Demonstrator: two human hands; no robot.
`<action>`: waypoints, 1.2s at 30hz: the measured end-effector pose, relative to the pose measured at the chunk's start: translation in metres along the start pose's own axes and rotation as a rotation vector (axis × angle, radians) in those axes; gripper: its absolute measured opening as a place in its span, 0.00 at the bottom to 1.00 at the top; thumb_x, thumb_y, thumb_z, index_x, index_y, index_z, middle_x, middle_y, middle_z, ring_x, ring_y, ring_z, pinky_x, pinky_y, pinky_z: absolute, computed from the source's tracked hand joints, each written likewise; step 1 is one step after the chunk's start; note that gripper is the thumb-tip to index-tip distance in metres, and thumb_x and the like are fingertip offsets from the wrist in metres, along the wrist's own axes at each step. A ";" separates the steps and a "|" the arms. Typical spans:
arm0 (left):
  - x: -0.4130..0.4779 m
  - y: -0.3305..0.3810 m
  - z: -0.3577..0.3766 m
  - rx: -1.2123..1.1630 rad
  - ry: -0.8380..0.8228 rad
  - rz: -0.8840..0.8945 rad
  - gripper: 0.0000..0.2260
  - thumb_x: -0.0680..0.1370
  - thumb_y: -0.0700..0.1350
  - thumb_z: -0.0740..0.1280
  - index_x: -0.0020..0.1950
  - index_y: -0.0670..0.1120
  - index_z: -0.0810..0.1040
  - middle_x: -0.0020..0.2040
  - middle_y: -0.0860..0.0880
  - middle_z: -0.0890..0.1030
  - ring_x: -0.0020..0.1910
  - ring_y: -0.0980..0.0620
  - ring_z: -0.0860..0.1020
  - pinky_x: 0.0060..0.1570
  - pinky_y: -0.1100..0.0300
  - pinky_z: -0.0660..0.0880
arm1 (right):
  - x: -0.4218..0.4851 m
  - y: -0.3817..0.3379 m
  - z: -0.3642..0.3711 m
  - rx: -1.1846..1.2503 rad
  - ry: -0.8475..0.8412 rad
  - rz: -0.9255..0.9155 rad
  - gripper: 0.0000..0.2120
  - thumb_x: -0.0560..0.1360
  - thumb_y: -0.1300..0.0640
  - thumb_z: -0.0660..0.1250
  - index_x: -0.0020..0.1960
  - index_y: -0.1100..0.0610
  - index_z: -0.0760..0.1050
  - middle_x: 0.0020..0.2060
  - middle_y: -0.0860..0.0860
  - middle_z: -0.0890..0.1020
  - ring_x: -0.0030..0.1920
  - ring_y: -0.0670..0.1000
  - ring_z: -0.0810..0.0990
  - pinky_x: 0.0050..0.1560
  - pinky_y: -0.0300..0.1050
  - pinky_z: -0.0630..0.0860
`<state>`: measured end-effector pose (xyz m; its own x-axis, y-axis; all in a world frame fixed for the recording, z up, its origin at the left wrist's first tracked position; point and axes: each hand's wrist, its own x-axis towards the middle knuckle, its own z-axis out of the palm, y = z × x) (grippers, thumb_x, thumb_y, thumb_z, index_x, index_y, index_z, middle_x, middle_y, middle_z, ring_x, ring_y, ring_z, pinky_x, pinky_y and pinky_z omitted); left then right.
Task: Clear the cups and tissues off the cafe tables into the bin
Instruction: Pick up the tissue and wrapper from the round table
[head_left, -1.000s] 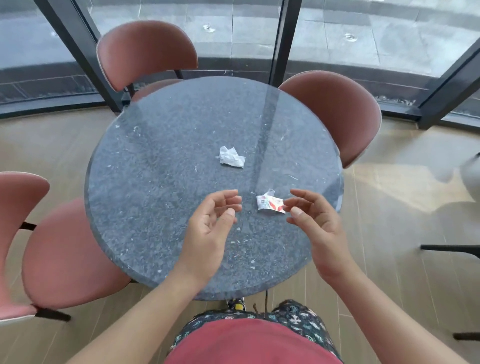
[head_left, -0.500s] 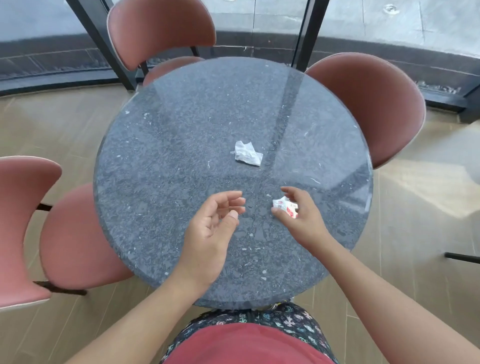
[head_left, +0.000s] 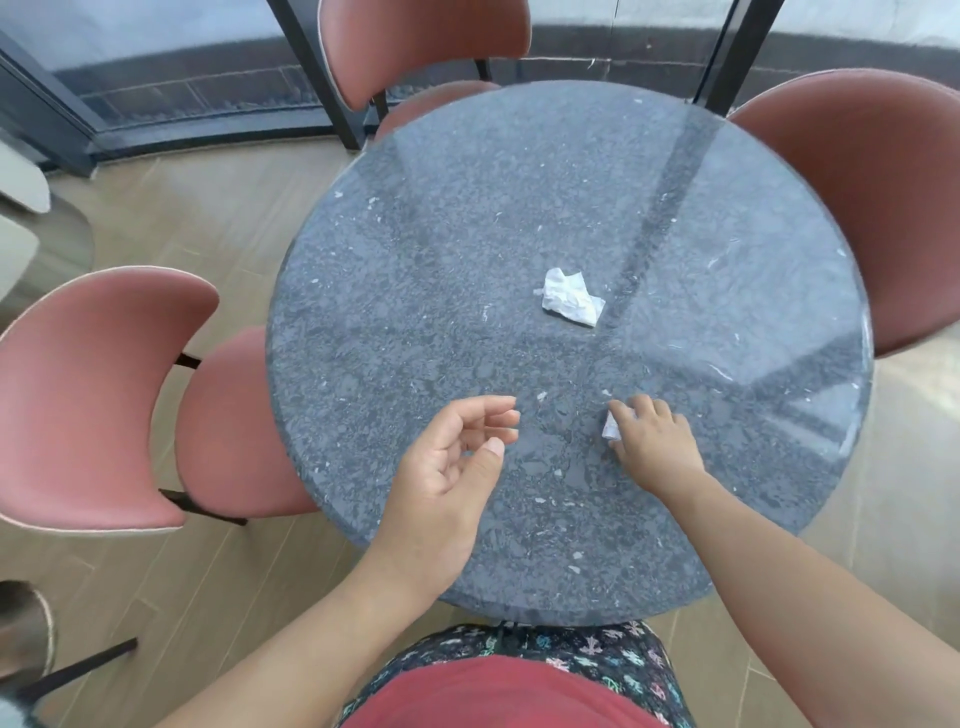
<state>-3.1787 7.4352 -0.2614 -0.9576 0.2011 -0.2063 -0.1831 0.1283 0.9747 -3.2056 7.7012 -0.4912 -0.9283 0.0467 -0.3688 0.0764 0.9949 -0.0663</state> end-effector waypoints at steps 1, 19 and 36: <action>0.001 0.000 0.000 -0.003 0.001 -0.002 0.12 0.79 0.43 0.64 0.61 0.52 0.80 0.57 0.51 0.84 0.60 0.49 0.81 0.63 0.51 0.77 | 0.000 0.000 -0.002 0.012 0.013 0.001 0.25 0.82 0.45 0.65 0.77 0.50 0.65 0.68 0.54 0.73 0.69 0.60 0.71 0.65 0.57 0.72; 0.044 -0.002 0.019 0.007 -0.081 0.003 0.13 0.84 0.38 0.64 0.61 0.55 0.80 0.57 0.53 0.83 0.60 0.51 0.82 0.62 0.52 0.78 | -0.119 -0.035 -0.149 1.410 0.567 0.102 0.15 0.78 0.41 0.69 0.63 0.43 0.80 0.56 0.48 0.84 0.53 0.51 0.83 0.56 0.48 0.78; 0.280 -0.128 0.105 1.081 -0.349 0.018 0.22 0.81 0.45 0.63 0.75 0.55 0.71 0.81 0.40 0.52 0.80 0.37 0.53 0.74 0.41 0.61 | -0.078 -0.049 -0.158 1.810 0.671 0.325 0.13 0.77 0.53 0.68 0.59 0.57 0.81 0.49 0.47 0.87 0.50 0.46 0.84 0.49 0.40 0.79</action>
<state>-3.4005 7.5772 -0.4529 -0.8130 0.4489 -0.3708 0.2798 0.8598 0.4272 -3.1946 7.6628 -0.3123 -0.7364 0.6339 -0.2364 0.0614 -0.2853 -0.9565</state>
